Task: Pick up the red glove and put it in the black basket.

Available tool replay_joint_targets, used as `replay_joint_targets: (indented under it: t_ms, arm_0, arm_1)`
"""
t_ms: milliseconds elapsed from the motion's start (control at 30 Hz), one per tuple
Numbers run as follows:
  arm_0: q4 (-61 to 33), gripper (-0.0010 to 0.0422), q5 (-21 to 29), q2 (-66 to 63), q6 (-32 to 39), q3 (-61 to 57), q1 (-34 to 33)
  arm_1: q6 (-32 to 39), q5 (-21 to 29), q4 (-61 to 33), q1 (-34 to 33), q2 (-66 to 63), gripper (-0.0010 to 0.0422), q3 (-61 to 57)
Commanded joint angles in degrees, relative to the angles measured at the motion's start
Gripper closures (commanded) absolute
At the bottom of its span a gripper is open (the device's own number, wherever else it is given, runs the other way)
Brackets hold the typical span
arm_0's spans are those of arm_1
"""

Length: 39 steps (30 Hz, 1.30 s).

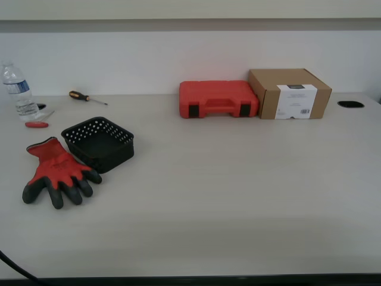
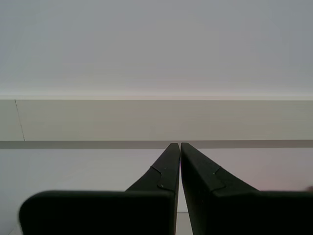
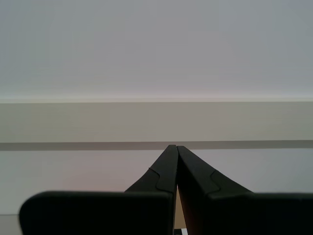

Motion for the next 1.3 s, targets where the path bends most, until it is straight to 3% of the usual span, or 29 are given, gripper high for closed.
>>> replay_joint_targets:
  t_ms: [33,1100,1300]
  arm_0:
    - [0.1,0.0412,0.0,0.0,0.2,0.0,0.0]
    - [0.1,0.0412,0.0,0.0,0.2,0.0,0.0]
    - [0.1,0.0412,0.0,0.0,0.2,0.0,0.0]
  arm_1:
    - [-0.1,0.0,0.2,0.0,0.0,0.0413,0.0]
    - [1.2,0.9,0.1,0.0,1.6,0.0413,0.5]
    - [1.2,-0.8,-6.8,0.0,8.1,0.0413,0.5]
